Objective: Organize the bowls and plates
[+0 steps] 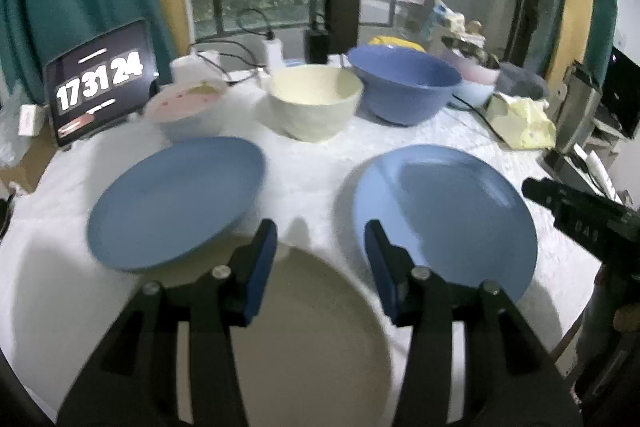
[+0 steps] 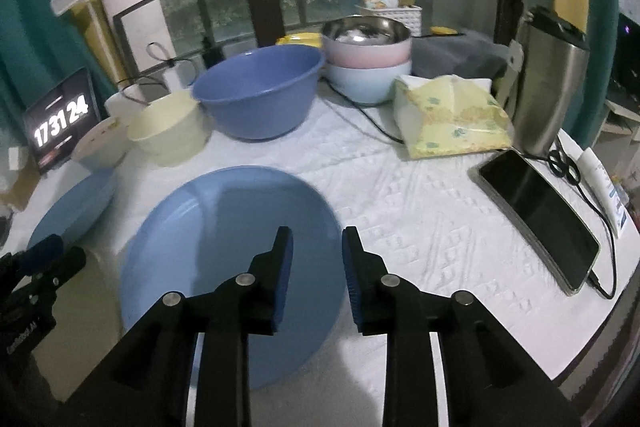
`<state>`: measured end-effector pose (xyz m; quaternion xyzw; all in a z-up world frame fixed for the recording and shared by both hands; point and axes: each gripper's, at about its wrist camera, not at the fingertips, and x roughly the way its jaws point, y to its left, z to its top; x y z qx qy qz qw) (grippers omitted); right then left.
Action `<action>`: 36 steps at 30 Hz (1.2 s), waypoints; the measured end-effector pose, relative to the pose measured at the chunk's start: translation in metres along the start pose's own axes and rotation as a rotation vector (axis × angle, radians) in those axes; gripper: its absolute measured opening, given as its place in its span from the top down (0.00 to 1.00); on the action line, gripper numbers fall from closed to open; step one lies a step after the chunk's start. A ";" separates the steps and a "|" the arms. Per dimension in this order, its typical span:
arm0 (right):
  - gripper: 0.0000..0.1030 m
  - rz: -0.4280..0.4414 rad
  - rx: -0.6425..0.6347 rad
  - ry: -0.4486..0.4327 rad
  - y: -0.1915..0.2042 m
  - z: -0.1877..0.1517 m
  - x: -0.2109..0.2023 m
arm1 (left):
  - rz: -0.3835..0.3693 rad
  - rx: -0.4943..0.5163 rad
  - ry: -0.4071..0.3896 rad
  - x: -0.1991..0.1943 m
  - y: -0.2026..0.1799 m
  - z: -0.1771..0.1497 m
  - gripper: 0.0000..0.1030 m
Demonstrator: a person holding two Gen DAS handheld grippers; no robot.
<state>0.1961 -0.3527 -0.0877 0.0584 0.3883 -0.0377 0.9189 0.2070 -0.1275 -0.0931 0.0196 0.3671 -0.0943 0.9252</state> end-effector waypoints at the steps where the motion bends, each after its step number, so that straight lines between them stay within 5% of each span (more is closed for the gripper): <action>1: 0.73 0.007 -0.009 0.000 0.005 -0.001 -0.002 | 0.003 -0.007 -0.004 -0.003 0.004 -0.001 0.54; 26: 0.73 0.129 -0.159 0.070 0.118 -0.047 -0.011 | 0.145 -0.145 -0.037 -0.043 0.111 -0.058 0.53; 31: 0.73 0.153 -0.182 0.088 0.132 -0.053 -0.008 | 0.171 -0.149 -0.030 -0.044 0.123 -0.066 0.39; 36: 0.73 0.169 -0.197 0.104 0.142 -0.061 -0.005 | 0.192 -0.176 -0.004 -0.042 0.137 -0.078 0.37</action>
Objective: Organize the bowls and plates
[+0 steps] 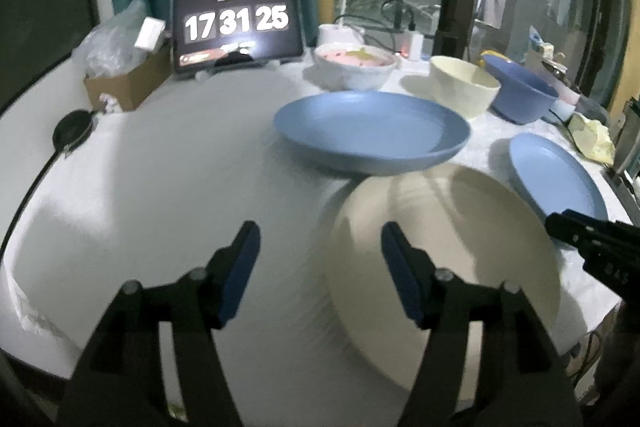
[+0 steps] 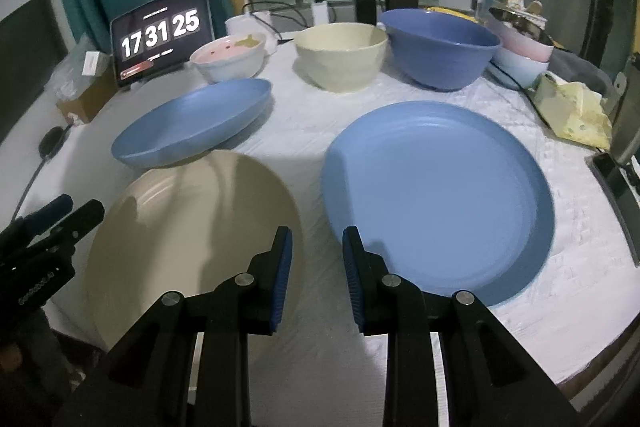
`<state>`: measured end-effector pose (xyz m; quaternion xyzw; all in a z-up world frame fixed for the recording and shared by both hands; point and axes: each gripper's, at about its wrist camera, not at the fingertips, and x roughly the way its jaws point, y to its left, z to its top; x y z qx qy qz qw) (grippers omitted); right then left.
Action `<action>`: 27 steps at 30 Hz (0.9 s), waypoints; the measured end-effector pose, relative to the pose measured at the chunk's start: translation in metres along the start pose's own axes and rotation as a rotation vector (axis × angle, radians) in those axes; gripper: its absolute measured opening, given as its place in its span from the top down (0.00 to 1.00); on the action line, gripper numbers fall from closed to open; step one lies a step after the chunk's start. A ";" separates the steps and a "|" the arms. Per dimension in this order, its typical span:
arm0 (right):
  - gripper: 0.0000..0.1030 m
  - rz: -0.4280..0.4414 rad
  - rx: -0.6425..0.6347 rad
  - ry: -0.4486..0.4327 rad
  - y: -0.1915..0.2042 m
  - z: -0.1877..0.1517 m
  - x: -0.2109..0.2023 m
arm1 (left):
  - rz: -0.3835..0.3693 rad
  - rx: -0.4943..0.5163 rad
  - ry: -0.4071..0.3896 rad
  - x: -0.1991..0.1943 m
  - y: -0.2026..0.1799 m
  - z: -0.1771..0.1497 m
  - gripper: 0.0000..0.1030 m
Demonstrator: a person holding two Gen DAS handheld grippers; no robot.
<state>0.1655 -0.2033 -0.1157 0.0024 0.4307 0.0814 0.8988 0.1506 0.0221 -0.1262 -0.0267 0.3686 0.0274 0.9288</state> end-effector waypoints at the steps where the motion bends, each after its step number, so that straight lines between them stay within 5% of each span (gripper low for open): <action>1: 0.73 0.001 -0.001 0.003 0.001 -0.001 0.001 | 0.002 0.000 0.005 0.001 0.001 -0.001 0.37; 20: 0.73 0.057 0.015 0.085 0.005 -0.017 0.022 | -0.023 0.057 0.110 0.022 -0.012 -0.028 0.39; 25: 0.77 0.068 -0.007 0.082 0.009 -0.018 0.021 | -0.059 0.089 0.106 0.019 -0.020 -0.028 0.66; 27: 0.79 0.067 -0.011 0.072 0.008 -0.018 0.021 | -0.055 0.103 0.103 0.017 -0.024 -0.029 0.66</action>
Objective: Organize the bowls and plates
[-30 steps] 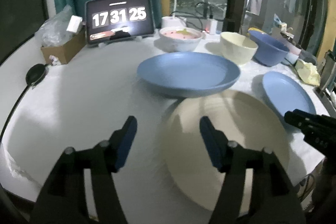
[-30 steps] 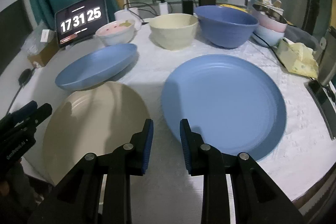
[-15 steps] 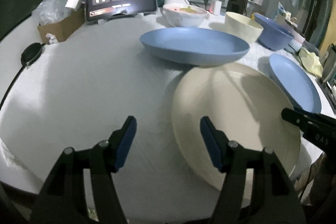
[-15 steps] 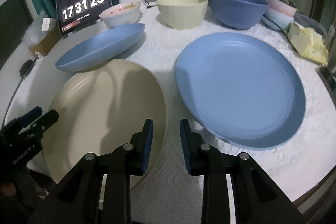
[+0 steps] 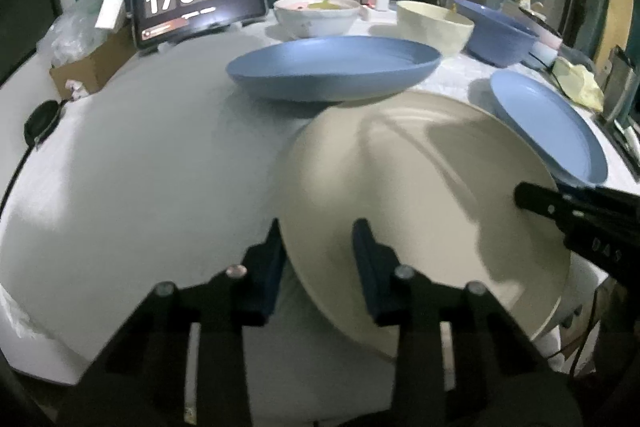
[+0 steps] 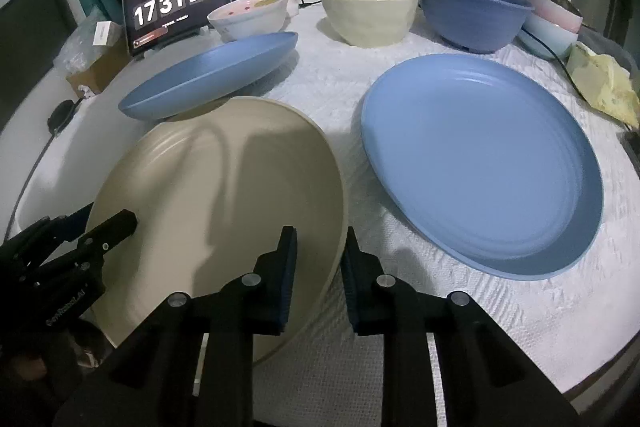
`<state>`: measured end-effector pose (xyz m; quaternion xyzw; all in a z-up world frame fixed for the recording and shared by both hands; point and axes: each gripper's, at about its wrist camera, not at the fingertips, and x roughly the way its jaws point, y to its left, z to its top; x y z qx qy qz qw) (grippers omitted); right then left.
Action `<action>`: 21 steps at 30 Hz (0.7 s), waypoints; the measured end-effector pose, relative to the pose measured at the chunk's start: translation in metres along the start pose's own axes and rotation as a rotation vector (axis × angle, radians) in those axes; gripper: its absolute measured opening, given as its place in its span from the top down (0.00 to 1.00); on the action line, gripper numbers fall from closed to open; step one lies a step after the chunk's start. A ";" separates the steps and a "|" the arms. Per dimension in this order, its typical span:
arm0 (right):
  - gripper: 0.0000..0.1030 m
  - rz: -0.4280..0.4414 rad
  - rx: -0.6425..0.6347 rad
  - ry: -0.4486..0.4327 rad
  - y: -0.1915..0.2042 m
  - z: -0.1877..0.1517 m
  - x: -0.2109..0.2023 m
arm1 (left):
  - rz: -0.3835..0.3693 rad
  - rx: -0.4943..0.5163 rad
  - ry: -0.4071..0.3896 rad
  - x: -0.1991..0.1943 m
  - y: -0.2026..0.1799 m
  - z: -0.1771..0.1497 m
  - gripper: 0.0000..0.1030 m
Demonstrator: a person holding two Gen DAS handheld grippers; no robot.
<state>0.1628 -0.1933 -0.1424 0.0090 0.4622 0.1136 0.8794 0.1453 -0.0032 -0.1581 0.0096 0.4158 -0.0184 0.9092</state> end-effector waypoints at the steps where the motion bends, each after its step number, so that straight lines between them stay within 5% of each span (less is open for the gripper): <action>1: 0.80 -0.001 0.002 -0.001 -0.001 0.000 -0.001 | -0.003 -0.003 0.001 0.000 0.000 0.000 0.67; 21: 0.82 -0.052 0.004 -0.072 -0.010 -0.010 -0.037 | -0.060 0.004 -0.028 -0.024 -0.015 -0.006 0.73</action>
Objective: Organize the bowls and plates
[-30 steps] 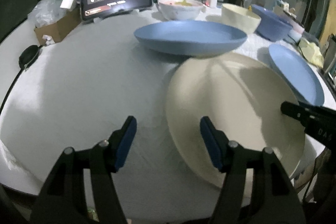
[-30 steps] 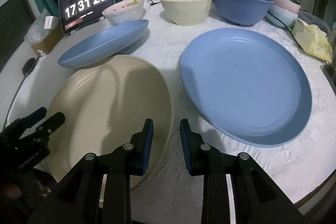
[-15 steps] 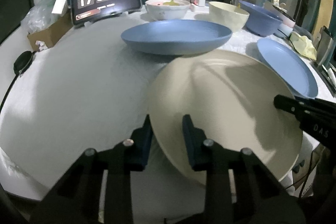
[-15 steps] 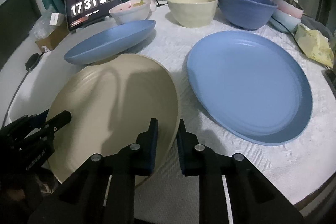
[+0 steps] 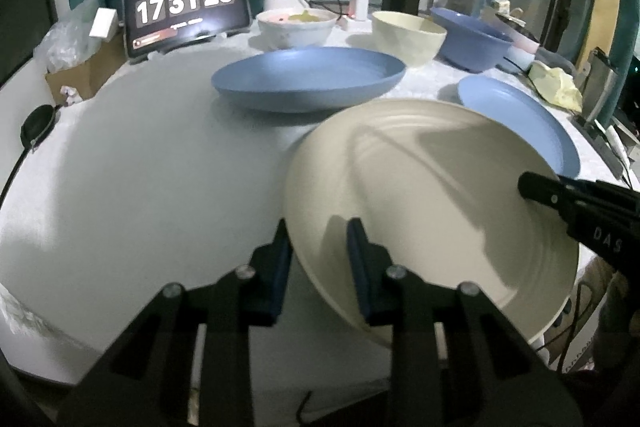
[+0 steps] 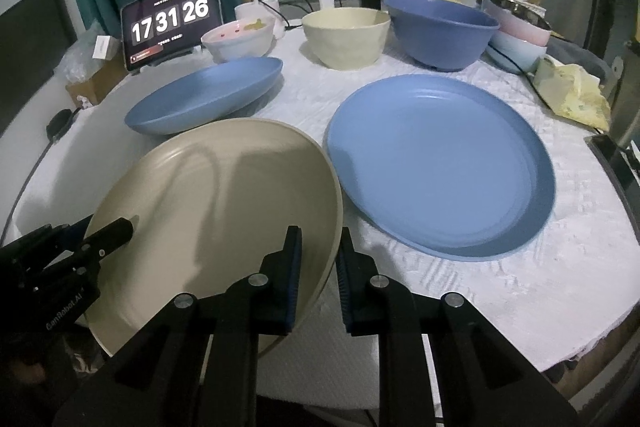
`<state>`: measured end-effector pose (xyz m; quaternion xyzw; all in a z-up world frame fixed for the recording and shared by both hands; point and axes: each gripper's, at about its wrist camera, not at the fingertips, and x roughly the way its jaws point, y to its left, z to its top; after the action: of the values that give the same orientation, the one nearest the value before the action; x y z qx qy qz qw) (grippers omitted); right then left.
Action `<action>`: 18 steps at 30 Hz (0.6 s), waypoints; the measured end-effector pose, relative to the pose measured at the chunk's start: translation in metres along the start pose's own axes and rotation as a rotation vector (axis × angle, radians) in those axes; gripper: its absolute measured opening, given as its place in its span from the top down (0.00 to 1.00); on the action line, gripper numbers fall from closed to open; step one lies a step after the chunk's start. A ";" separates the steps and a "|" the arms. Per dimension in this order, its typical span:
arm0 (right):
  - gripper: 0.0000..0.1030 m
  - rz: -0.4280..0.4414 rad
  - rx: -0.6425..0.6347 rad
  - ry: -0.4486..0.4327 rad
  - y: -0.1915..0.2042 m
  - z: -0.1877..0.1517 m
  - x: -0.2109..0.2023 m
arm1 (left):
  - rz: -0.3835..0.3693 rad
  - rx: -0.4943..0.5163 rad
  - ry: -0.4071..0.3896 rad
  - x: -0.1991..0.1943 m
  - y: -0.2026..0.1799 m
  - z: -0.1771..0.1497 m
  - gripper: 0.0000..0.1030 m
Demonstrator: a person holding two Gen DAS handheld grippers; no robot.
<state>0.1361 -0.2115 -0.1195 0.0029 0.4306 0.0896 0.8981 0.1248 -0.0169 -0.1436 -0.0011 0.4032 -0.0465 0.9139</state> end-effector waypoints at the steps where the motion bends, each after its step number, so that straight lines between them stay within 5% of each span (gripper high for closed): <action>1: 0.82 -0.001 0.001 -0.003 -0.001 0.000 -0.002 | -0.002 0.001 -0.001 -0.001 -0.001 0.000 0.73; 18: 0.84 -0.021 0.033 -0.081 -0.018 -0.004 -0.041 | -0.032 0.035 -0.065 -0.031 -0.023 0.004 0.73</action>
<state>0.1109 -0.2358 -0.0920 0.0168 0.3951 0.0730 0.9156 0.1052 -0.0373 -0.1168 0.0068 0.3722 -0.0678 0.9257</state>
